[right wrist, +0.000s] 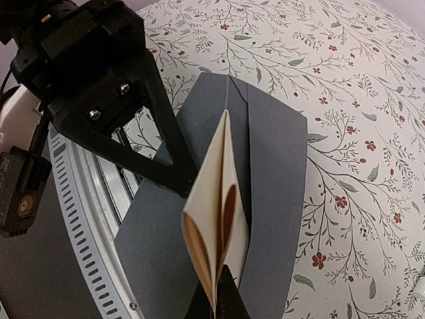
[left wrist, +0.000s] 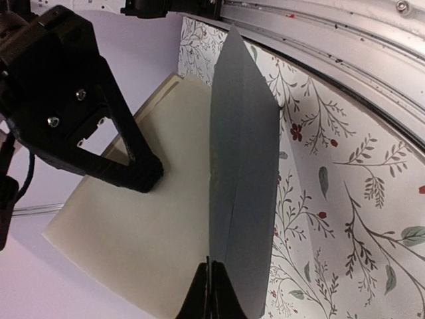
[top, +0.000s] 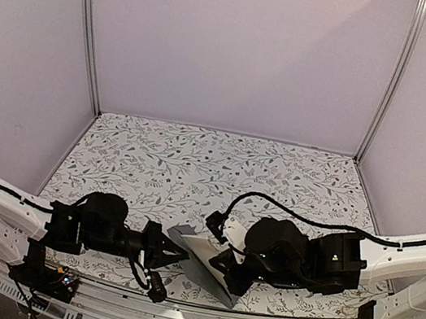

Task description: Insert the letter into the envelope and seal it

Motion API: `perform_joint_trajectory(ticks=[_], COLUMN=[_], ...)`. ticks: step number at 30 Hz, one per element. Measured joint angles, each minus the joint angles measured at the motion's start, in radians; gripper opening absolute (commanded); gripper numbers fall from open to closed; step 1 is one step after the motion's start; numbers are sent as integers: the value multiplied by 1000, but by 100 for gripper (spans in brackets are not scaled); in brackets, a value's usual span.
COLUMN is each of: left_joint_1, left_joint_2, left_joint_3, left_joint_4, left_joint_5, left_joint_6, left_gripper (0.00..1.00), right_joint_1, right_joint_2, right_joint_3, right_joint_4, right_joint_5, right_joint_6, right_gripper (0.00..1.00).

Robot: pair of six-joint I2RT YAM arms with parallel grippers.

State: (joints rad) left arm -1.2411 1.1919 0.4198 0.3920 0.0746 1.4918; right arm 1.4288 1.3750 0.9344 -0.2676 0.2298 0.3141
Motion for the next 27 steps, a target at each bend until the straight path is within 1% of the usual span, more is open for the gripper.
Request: perform_joint_trajectory(ticks=[11, 27], left_joint_1=[0, 0], left_joint_2=[0, 0], left_joint_3=[0, 0], left_joint_4=[1, 16], left_joint_5=[-1, -9], left_joint_6=[0, 4], left_gripper=[0, 0], right_joint_1=[0, 4], right_joint_2=[24, 153], right_joint_3=[9, 163], right_joint_4=[-96, -222], right_joint_5=[9, 32], right_joint_6=[76, 94], right_gripper=[0, 0])
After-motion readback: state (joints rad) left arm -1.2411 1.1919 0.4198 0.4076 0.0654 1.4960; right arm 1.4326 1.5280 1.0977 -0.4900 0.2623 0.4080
